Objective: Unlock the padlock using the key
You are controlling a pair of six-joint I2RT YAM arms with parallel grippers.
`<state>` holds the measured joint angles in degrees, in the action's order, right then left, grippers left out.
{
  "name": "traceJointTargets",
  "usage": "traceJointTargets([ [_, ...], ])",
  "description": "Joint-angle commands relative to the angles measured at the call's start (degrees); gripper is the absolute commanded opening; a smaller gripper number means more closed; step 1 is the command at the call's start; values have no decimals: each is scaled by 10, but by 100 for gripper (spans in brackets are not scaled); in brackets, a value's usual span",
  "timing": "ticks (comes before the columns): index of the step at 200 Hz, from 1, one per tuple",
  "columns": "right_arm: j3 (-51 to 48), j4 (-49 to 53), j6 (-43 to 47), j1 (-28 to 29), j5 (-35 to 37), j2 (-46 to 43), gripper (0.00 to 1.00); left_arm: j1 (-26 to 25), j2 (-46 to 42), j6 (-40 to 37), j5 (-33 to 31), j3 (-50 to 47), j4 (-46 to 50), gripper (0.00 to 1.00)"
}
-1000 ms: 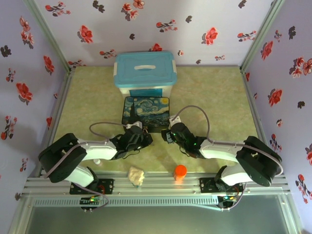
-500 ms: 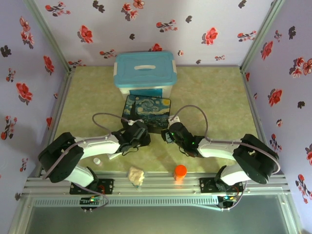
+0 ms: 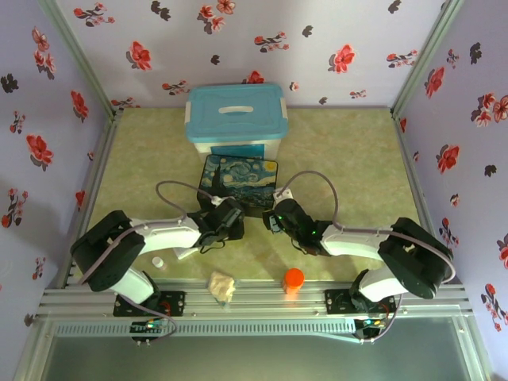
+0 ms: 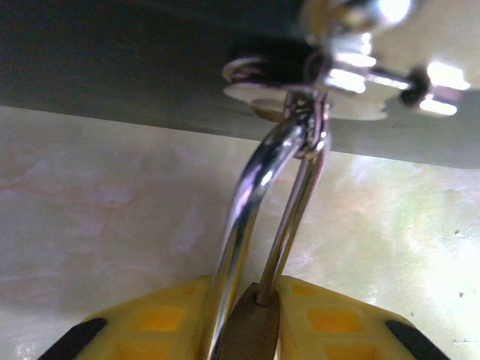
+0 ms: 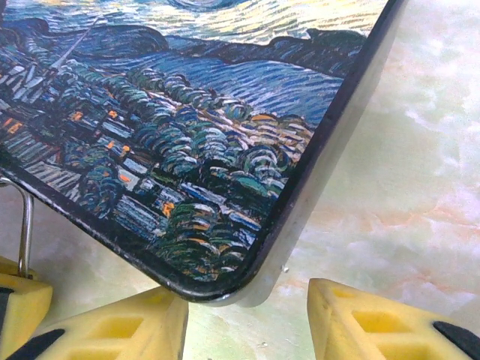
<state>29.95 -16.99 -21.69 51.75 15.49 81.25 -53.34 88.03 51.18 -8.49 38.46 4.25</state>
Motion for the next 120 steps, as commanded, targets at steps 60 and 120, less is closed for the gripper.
traceJointTargets([
  [60, 19, 7, -11, 1, 21, 19, 45, -22, -7, -27, -103, 21, 133, 27],
  [120, 19, 10, -14, 3, 22, 21, 44, -44, -13, -33, -147, 35, 135, 28],
])
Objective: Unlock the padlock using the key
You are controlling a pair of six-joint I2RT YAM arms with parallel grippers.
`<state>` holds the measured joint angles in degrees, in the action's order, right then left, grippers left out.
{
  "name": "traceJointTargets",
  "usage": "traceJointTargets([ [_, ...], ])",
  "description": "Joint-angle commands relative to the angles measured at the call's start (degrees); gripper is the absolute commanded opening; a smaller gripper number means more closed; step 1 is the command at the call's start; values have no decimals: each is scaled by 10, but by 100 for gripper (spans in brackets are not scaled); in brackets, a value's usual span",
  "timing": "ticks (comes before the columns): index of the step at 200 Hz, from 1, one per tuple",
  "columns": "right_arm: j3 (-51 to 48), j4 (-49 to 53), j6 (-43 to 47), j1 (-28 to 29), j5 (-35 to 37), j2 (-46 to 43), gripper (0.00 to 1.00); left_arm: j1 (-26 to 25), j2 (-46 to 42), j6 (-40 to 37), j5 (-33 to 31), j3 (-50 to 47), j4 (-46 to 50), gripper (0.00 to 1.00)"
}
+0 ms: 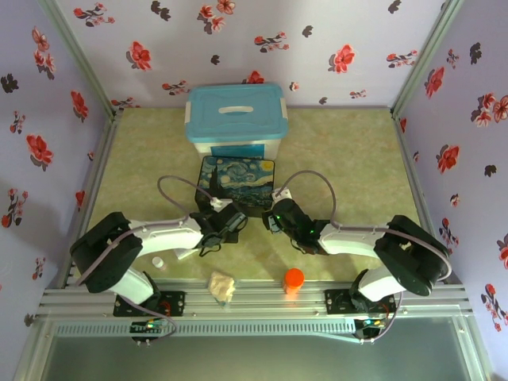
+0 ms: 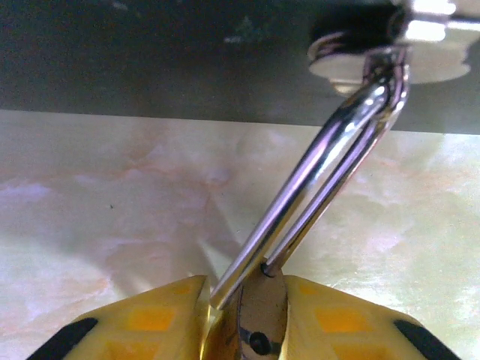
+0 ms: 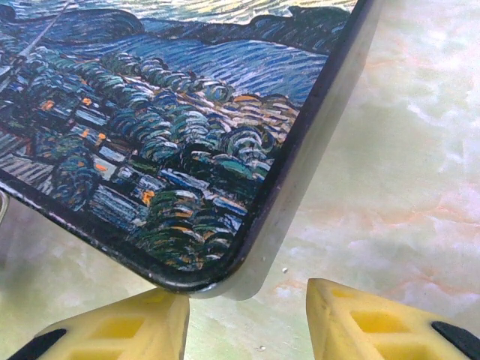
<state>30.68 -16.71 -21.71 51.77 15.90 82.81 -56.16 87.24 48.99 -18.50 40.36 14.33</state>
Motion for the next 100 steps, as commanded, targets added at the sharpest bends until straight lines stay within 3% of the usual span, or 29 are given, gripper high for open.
traceJointTargets([
  [1, 11, 7, -13, 3, 18, 6, 44, -16, -4, -11, -49, 17, 36, 28],
  [56, 12, 13, -13, 4, 20, 7, 44, -45, 15, -13, -117, 45, 97, 27],
  [100, 19, 16, -14, 5, 17, 17, 44, -57, 38, -12, -124, 66, 109, 27],
])
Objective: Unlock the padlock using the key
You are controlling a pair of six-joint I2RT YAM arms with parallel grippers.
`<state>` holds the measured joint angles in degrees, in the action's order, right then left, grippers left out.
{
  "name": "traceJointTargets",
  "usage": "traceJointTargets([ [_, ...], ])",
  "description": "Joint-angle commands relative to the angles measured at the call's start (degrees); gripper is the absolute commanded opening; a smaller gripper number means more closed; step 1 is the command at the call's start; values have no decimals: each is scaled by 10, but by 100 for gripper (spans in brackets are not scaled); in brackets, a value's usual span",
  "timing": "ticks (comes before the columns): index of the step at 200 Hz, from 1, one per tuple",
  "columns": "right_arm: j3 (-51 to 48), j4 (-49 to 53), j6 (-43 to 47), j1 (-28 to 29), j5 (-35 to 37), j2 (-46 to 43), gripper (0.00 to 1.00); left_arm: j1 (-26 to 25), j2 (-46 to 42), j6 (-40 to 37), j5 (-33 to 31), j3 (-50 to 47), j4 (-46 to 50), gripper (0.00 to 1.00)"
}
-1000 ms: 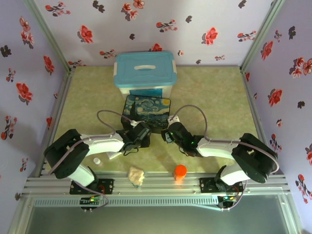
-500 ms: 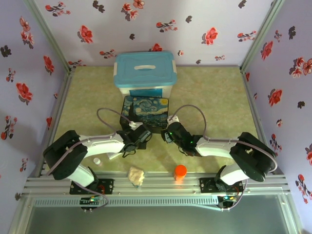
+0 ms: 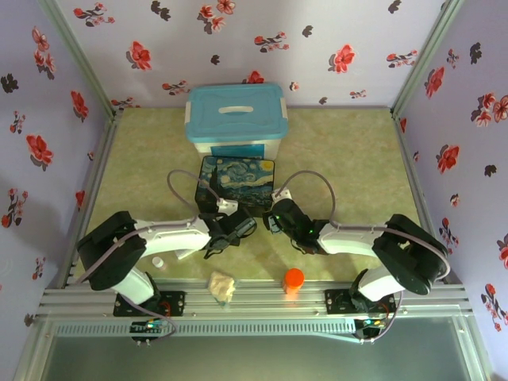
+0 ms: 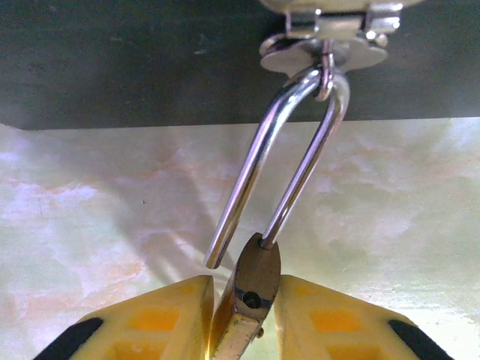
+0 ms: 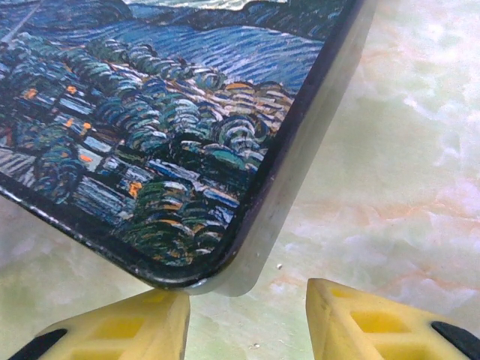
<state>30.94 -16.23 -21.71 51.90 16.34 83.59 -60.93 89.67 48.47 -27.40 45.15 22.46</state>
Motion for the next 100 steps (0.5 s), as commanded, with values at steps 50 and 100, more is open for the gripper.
traceJointTargets([
  [50, 13, 14, -14, 4, 16, 6, 44, -15, 34, -4, -36, 31, 35, 19],
  [100, 9, 13, -19, 4, 18, 0, 44, -25, 17, -5, -18, 28, 16, 31],
])
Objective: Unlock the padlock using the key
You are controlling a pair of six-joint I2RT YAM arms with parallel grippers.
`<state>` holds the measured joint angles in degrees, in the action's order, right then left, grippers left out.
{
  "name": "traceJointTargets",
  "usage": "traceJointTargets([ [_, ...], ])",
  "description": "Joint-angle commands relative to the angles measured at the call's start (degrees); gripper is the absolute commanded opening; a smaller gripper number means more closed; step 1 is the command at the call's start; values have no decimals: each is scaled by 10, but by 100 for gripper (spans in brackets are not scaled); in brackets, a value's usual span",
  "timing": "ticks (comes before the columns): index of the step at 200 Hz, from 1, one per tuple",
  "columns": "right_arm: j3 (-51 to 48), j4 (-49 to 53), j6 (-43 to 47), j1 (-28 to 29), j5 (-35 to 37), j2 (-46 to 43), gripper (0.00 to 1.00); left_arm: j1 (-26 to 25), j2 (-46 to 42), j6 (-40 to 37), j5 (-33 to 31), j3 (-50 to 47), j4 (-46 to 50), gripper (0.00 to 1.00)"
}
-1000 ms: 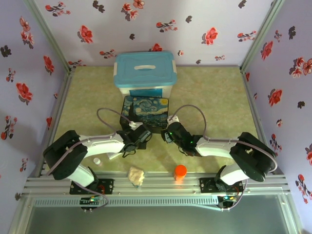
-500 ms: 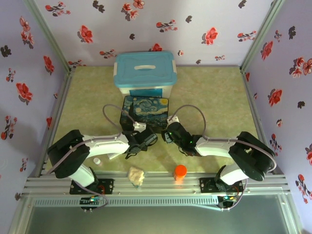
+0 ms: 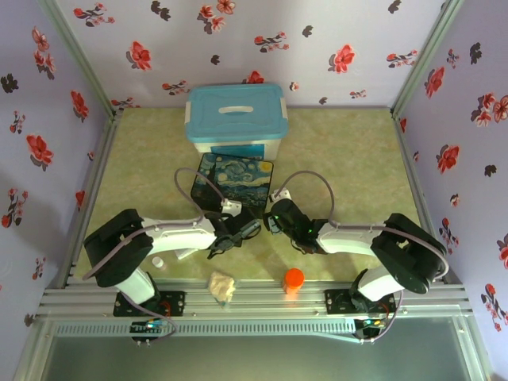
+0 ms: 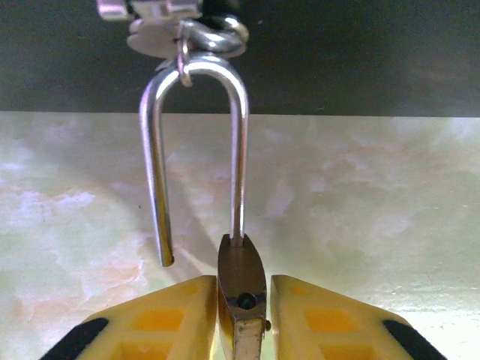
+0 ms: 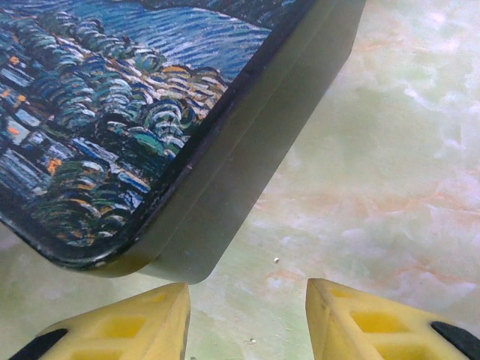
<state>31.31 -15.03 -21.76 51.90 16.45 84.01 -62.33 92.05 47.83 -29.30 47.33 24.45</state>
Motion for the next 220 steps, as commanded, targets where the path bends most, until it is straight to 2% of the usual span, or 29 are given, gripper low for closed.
traceJointTargets([
  [1, 5, 1, -19, 4, 17, -4, 44, -11, -7, 1, 1, 5, -4, 31],
  [66, 0, 3, -26, 7, 17, -15, 44, -31, -16, 18, -5, 13, 12, 35],
  [106, -34, -41, -33, 8, -26, -70, 49, -22, -78, 19, 1, -14, -8, 51],
  [119, -39, -45, -45, 8, -43, -86, 53, -11, -116, 11, 14, -31, -27, 59],
  [130, -33, -36, -55, 8, -62, -95, 57, 1, -153, -5, 33, -50, -52, 70],
  [143, -23, -31, -61, 8, -96, -95, 62, 28, -195, -22, 74, -72, -84, 89],
  [154, -13, -34, -65, 9, -128, -89, 63, 58, -224, -33, 121, -85, -101, 99],
  [182, 10, -56, -76, 32, -164, -63, 64, 113, -289, -44, 167, -106, -109, 100],
  [199, 39, -46, -86, 52, -160, -39, 64, 138, -325, -43, 181, -121, -112, 100],
  [220, 80, -29, -98, 70, -159, 4, 62, 185, -362, -32, 232, -151, -140, 96],
])
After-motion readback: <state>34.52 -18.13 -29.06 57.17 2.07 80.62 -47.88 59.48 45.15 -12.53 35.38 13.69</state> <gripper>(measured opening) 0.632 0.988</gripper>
